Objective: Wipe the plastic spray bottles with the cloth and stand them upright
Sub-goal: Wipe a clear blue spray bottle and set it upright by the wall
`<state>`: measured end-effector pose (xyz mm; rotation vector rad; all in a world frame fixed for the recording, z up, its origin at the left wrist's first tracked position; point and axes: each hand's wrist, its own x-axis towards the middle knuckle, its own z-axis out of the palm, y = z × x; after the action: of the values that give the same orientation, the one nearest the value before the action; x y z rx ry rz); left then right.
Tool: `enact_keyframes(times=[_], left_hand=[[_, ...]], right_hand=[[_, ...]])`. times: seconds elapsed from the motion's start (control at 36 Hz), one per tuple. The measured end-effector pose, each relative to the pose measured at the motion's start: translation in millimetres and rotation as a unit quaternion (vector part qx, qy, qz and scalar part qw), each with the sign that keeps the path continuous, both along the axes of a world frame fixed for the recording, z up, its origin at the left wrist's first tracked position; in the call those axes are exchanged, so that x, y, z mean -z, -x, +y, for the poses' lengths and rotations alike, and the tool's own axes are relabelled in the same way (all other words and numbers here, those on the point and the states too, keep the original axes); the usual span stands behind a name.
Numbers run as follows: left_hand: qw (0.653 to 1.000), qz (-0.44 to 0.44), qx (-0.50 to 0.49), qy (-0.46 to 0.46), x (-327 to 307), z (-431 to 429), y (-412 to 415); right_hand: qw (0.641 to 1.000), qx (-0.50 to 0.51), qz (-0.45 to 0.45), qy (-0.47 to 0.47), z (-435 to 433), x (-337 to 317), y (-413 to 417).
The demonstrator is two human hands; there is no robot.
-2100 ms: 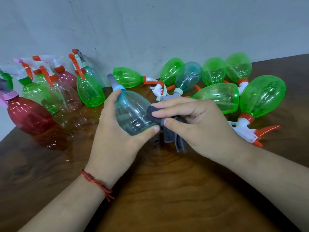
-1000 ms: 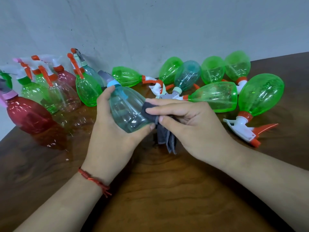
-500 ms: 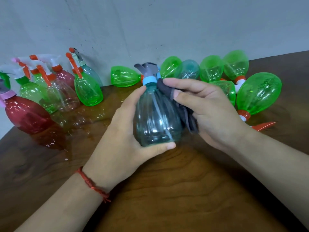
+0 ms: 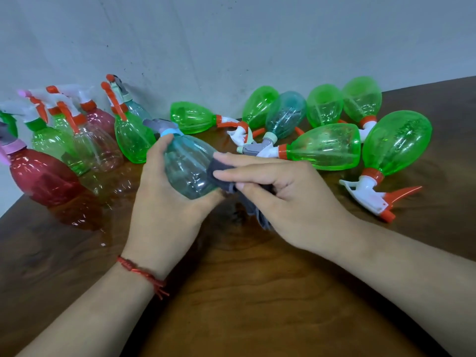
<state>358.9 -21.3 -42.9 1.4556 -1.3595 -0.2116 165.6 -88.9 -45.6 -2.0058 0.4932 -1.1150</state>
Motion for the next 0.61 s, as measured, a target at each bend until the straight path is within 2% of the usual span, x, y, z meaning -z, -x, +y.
enact_keyframes(times=[0.08, 0.28, 0.39, 0.44, 0.5, 0.61], left_hand=[[1.000, -0.013, 0.007, -0.010, 3.3, -1.9, -2.5], [0.993, -0.076, 0.081, -0.031, 5.1, 1.1, 1.8], [0.987, -0.067, 0.145, -0.026, 3.1, 7.4, 13.6], [0.983, -0.015, 0.185, -0.017, -0.2, 11.4, 20.0], [0.977, 0.026, 0.211, -0.019, -3.0, 12.9, 21.9], [0.976, -0.017, 0.215, -0.043, -1.9, 8.7, 15.0]], right_hand=[[1.000, 0.006, -0.003, 0.009, -0.6, -0.5, 1.1], [0.990, -0.031, -0.077, -0.111, -12.5, -9.8, 3.4], [0.958, -0.064, -0.151, -0.235, -20.1, -14.7, 5.7], [0.943, -0.075, -0.175, -0.275, -22.1, -17.5, 7.9], [0.936, -0.080, -0.186, -0.289, -22.2, -20.3, 9.8], [0.951, -0.051, -0.178, -0.246, -23.5, -20.5, 11.0]])
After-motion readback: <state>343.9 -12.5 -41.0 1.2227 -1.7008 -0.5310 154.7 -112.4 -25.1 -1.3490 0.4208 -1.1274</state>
